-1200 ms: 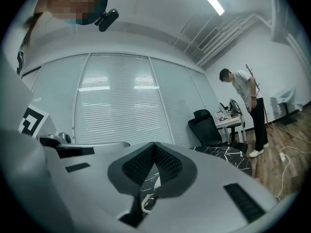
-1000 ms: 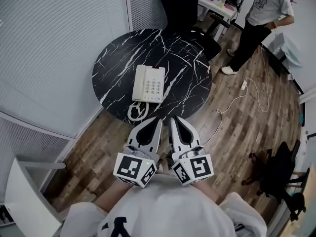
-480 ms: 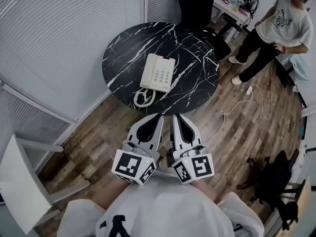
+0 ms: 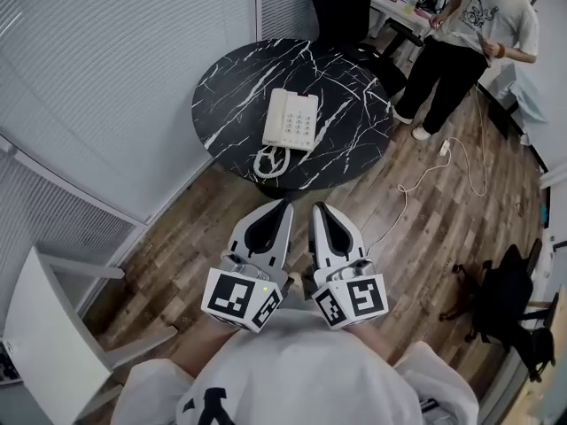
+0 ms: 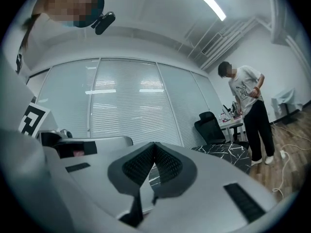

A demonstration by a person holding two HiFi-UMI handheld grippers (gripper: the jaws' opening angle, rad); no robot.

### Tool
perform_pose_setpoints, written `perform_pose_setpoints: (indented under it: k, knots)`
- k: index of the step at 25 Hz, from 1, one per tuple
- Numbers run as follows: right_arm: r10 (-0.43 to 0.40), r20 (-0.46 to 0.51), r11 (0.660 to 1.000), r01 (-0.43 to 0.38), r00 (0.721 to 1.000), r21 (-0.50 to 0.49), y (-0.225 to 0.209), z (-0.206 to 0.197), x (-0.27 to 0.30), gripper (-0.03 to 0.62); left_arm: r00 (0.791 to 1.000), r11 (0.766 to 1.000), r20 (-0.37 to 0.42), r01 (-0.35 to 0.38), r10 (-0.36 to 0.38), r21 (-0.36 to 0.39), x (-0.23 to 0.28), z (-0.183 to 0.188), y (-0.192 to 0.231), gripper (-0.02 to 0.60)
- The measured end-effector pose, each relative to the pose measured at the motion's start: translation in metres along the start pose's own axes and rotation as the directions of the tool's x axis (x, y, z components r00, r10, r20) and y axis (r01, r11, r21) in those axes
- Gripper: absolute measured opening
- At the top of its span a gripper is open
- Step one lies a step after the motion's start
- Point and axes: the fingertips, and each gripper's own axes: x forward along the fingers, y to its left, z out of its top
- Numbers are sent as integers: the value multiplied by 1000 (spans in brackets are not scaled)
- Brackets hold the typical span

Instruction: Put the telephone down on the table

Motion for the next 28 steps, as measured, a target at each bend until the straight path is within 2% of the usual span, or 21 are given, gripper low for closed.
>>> perform_pose_setpoints:
  k: [7,13,20,28]
  knots:
    - [-42,-16,999,42,999,18,72,-28,-55,28,999,1000,-29,29,-30,-8,-86,-8,-5,5]
    - [-64,3,998,64,998,3,114,-30,-99,28,997,998,-41,66,-67,-16,-137,-12,-21,5]
    - [-72,26,997,73,997,-21,127,-15,-118,28,996,996,-9,94,-94,-10,-155,2,-39,5]
    - [-84,9,996,84,996,-25,132,-17,-131,28,994,994,-27,107,-107,-27,-164,-3,-48,5]
